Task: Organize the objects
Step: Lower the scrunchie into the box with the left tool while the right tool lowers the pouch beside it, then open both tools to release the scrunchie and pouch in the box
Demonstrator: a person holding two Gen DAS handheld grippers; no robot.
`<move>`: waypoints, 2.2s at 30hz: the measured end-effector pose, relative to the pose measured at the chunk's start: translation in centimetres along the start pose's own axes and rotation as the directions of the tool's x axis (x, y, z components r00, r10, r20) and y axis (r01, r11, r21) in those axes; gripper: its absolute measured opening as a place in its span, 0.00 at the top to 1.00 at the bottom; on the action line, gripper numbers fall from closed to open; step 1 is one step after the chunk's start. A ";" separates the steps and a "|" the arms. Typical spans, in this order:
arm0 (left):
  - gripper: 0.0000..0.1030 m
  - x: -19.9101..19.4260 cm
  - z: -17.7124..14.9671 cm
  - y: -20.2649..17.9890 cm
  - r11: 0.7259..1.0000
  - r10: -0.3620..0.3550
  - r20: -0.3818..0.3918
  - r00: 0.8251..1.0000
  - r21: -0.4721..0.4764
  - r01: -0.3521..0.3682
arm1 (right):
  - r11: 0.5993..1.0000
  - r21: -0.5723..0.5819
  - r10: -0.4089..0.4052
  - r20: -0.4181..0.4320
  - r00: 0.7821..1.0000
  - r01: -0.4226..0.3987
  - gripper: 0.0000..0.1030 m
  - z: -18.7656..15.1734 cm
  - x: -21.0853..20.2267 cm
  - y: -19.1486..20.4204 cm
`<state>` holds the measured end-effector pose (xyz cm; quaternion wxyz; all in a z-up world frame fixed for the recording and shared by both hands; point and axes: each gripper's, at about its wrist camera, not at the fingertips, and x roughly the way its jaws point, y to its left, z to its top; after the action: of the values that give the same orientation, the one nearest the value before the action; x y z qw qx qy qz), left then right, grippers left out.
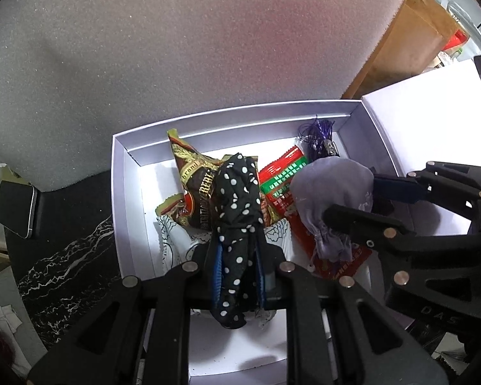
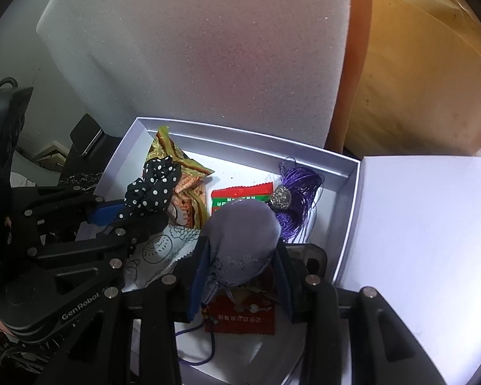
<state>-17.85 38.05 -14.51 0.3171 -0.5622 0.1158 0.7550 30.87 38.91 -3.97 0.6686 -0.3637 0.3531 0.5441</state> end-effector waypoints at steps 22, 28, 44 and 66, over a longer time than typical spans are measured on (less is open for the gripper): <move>0.79 -0.2 -1.3 -3.7 0.999 -0.008 0.007 1.000 0.050 0.008 | 0.997 0.006 -0.077 0.022 0.997 0.077 0.59 -1.2 -2.7 0.6; 0.74 -2.2 -1.3 -5.1 0.998 -0.005 0.052 0.999 0.056 0.002 | 0.996 0.021 -0.091 0.051 0.995 0.090 0.59 -1.9 -4.9 0.6; 0.60 -11.0 -1.3 -3.8 0.999 0.037 0.149 0.988 0.030 -0.042 | 0.990 0.029 -0.144 0.137 0.980 0.141 0.59 -2.9 -11.9 1.0; 0.45 -22.4 -7.1 -2.5 0.992 0.123 0.260 0.958 -0.054 -0.113 | 0.987 -0.037 -0.142 0.248 0.958 0.156 0.54 -5.5 -19.0 7.3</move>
<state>-7.11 28.42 4.15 0.2730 -0.4550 0.0915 0.8426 20.25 26.22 9.14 0.7356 -0.3382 0.2241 0.5425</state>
